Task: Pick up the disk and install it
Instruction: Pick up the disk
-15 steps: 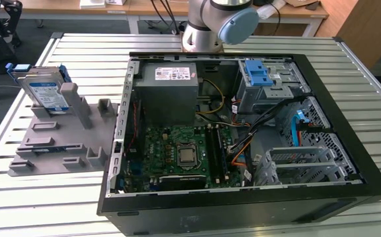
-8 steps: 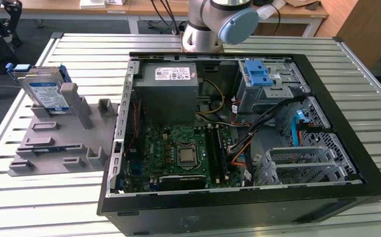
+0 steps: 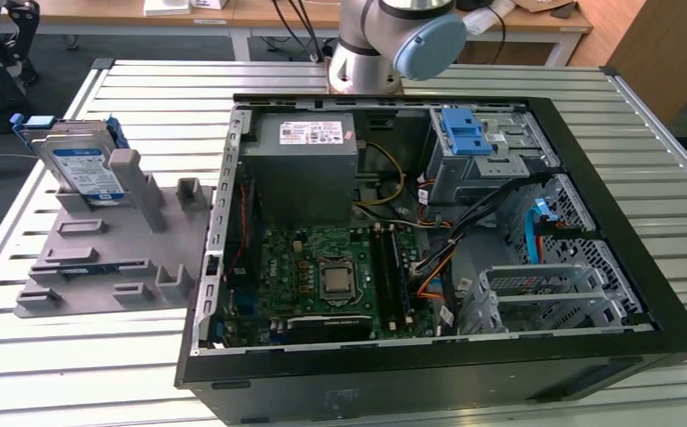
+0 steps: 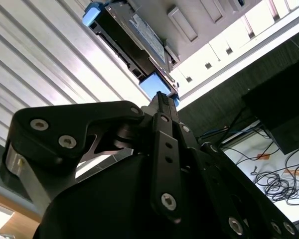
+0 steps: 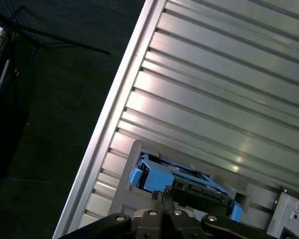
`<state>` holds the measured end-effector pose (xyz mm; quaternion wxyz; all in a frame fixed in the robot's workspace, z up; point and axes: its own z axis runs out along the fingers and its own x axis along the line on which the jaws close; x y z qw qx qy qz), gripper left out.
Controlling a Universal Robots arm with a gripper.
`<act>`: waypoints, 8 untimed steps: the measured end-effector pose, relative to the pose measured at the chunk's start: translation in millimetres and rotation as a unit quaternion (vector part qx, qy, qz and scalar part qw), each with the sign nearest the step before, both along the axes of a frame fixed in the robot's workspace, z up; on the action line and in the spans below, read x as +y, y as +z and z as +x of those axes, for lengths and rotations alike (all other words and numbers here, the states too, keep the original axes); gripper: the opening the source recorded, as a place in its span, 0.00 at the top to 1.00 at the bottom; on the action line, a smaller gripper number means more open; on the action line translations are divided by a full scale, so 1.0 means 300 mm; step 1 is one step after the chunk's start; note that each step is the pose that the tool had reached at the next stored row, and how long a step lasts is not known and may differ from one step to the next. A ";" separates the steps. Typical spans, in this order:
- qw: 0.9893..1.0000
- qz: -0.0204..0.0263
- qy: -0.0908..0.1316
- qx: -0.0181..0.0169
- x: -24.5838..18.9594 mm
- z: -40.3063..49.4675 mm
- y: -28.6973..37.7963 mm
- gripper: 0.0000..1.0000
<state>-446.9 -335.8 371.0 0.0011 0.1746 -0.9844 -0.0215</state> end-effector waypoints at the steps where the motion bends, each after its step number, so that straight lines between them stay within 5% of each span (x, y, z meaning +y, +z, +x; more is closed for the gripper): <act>1: 1.000 0.000 0.002 0.000 0.000 0.000 0.000 0.89; 8: 1.000 0.000 0.017 0.000 0.000 0.000 0.000 0.89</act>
